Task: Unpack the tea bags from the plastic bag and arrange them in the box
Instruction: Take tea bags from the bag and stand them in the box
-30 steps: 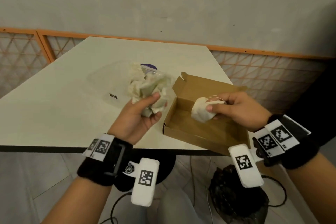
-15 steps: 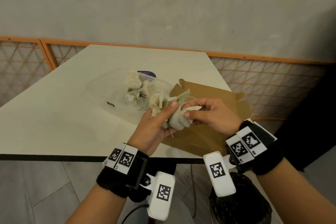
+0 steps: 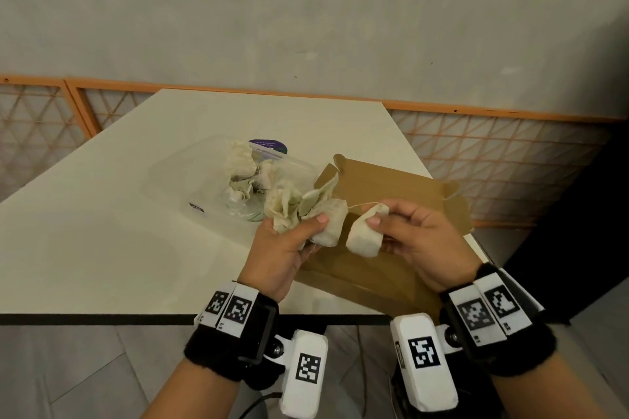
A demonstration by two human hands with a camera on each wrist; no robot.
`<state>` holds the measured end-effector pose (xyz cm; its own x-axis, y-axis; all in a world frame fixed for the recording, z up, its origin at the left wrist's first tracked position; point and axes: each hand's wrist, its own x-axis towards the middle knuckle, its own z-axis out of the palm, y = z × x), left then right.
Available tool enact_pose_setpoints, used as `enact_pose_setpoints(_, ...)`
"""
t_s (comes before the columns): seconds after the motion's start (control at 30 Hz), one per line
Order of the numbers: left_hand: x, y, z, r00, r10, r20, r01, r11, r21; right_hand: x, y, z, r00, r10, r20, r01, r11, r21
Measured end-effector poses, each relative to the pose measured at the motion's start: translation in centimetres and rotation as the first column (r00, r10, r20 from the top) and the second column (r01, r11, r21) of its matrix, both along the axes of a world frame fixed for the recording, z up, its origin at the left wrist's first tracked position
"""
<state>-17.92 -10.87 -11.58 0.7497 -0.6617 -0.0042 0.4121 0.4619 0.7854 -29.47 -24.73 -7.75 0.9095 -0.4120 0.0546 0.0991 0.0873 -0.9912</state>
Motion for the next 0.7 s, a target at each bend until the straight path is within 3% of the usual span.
enact_pose_setpoints(0.07, -0.1, -0.1, 0.1, 1.000, -0.003, -0.002, 0.003, 1.000, -0.013, 0.0, 0.5, 0.3, 0.999, 0.041, 0.028, -0.042, 0.998, 0.048)
enact_pose_setpoints(0.23, -0.8, -0.2, -0.1, 0.999, -0.048, -0.018, 0.048, 0.998, -0.028, 1.9, 1.7, -0.6, 0.991, -0.133, 0.003, 0.133, 0.991, -0.014)
enact_pose_setpoints(0.5, -0.2, 0.1, 0.1, 0.995, -0.056, -0.083, 0.050, 0.996, -0.081, 3.1, 2.0, -1.8, 0.971, -0.240, -0.006, 0.240, 0.970, 0.032)
enact_pose_setpoints(0.6, 0.4, 0.3, 0.0, 0.993, -0.005, -0.118, -0.006, 0.996, -0.092, 2.9, 1.3, -2.1, 0.962, -0.263, -0.073, 0.268, 0.960, 0.083)
enact_pose_setpoints(0.7, 1.1, 0.9, -0.3, 0.991, 0.047, -0.124, -0.059, 0.994, -0.090, 1.9, 0.6, -2.7, 0.946, -0.248, -0.207, 0.242, 0.969, -0.056)
